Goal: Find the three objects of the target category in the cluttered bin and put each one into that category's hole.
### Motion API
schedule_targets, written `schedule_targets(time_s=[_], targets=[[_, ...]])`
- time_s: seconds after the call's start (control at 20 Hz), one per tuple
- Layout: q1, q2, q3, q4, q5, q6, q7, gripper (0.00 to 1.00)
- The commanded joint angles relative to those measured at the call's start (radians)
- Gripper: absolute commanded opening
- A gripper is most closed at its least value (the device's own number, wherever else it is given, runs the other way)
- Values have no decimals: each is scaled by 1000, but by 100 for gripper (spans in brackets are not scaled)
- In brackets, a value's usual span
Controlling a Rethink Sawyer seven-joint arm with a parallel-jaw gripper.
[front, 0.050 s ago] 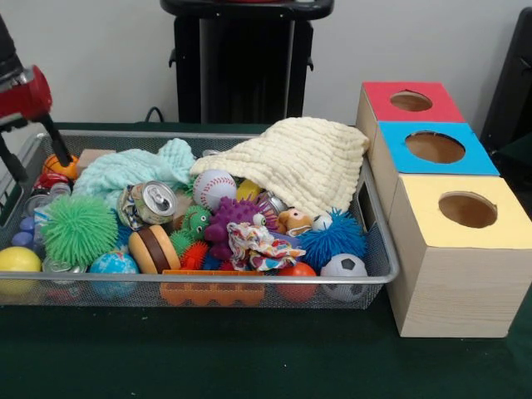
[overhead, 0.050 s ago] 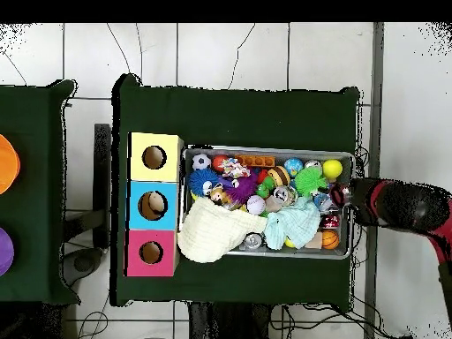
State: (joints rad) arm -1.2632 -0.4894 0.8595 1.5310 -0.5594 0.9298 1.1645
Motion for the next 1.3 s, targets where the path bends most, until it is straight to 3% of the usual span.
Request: schedule_targets(time_s=[0.05, 1.3], targets=[[-13, -82, 39, 86, 30, 104, -196, 100], [17, -6, -33, 106, -60, 8, -175, 100]])
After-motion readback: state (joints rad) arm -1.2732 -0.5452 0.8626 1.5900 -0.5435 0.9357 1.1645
